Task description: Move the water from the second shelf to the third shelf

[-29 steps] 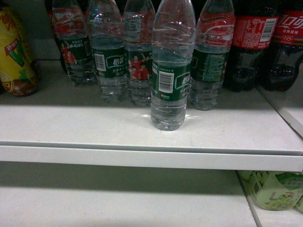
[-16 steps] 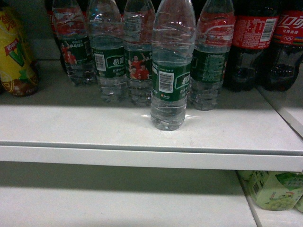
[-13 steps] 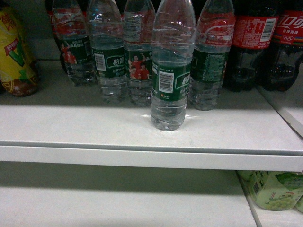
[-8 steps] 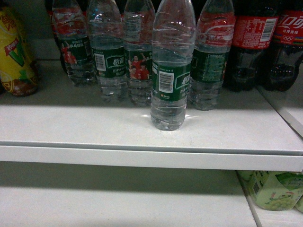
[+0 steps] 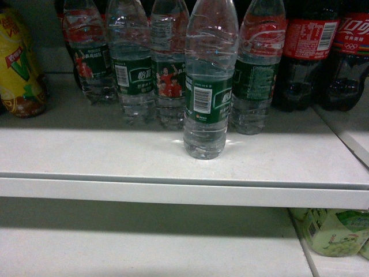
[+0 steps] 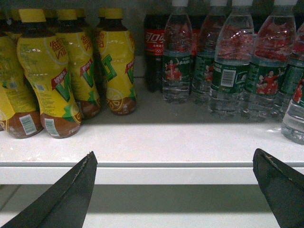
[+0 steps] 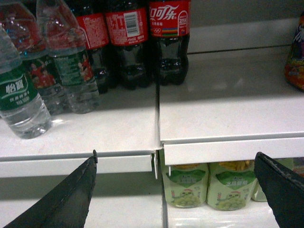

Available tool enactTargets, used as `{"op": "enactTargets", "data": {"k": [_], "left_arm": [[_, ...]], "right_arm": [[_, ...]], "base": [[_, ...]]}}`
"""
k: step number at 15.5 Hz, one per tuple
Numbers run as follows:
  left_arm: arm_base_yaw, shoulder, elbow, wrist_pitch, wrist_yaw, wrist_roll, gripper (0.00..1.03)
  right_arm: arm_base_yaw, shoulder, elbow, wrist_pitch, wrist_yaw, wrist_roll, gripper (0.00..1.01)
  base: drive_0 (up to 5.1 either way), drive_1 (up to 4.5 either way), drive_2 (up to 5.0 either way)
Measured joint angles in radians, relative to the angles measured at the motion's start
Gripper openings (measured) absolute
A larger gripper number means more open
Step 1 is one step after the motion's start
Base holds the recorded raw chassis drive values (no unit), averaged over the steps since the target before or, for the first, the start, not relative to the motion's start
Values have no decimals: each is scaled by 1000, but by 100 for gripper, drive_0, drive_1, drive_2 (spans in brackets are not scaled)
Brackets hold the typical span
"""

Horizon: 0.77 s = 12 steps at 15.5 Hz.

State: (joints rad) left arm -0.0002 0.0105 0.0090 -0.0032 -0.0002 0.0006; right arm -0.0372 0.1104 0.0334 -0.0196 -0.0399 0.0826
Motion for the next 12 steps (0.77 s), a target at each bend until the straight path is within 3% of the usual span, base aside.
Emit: {"op": "enactTargets", "data": {"k": [3, 6, 8, 12], "left_arm": [[0, 0, 0, 0, 0, 0, 98], [0, 0, 0, 0, 0, 0, 98], [0, 0, 0, 0, 0, 0, 98], [0, 0, 0, 0, 0, 0, 98]], "right_arm": [[-61, 247, 90, 264, -87, 10, 98], [-67, 351, 117, 349, -102, 2, 98], [-21, 480, 144, 439, -103, -6, 98], [184, 815, 168, 648, -60, -10, 98]], "base": [[0, 0, 0], [0, 0, 0], [0, 0, 0], [0, 0, 0]]}}
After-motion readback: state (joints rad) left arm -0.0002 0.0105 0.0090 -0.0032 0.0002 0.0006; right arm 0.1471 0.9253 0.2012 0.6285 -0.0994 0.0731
